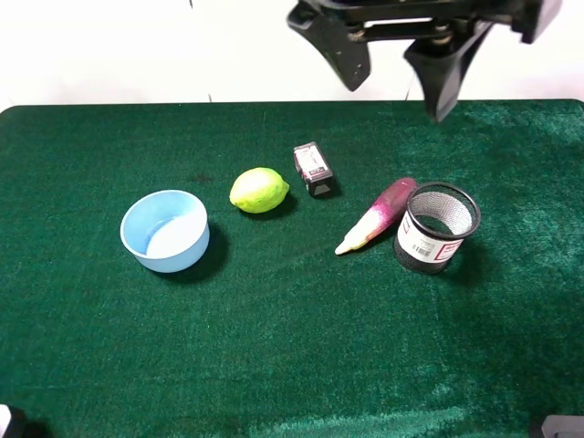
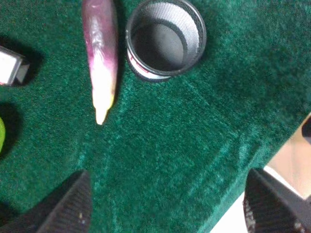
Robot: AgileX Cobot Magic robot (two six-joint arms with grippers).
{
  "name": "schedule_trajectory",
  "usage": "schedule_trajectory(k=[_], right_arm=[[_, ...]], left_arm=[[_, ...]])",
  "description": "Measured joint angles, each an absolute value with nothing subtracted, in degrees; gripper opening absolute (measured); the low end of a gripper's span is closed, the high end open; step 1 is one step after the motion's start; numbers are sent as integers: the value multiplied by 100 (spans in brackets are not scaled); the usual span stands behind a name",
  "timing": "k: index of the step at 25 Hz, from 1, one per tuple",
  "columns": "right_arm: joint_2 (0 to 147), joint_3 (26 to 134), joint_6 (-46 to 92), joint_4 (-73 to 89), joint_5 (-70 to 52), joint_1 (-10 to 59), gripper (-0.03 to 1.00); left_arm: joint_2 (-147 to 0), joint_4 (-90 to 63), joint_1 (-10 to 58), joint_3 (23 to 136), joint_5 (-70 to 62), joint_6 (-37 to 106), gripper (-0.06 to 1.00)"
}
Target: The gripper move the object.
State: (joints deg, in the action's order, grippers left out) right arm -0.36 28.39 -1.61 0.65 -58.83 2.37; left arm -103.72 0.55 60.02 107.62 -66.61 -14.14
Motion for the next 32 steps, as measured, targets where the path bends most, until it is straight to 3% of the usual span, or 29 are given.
schedule_trajectory(k=[10,21,32], right_arm=[[-36,2839,-161,79,-5883,237,70],[-36,2839,-161,79,-5883,237,70],[-36,2839,-161,79,-5883,237,70]], left_arm=[[-8941,495,6002,9072,-6657,-1409,70],[-7305,698,6002,7250,-6657,-1525,96],[-5920,1090,6002,6367,-6657,-1673,99]])
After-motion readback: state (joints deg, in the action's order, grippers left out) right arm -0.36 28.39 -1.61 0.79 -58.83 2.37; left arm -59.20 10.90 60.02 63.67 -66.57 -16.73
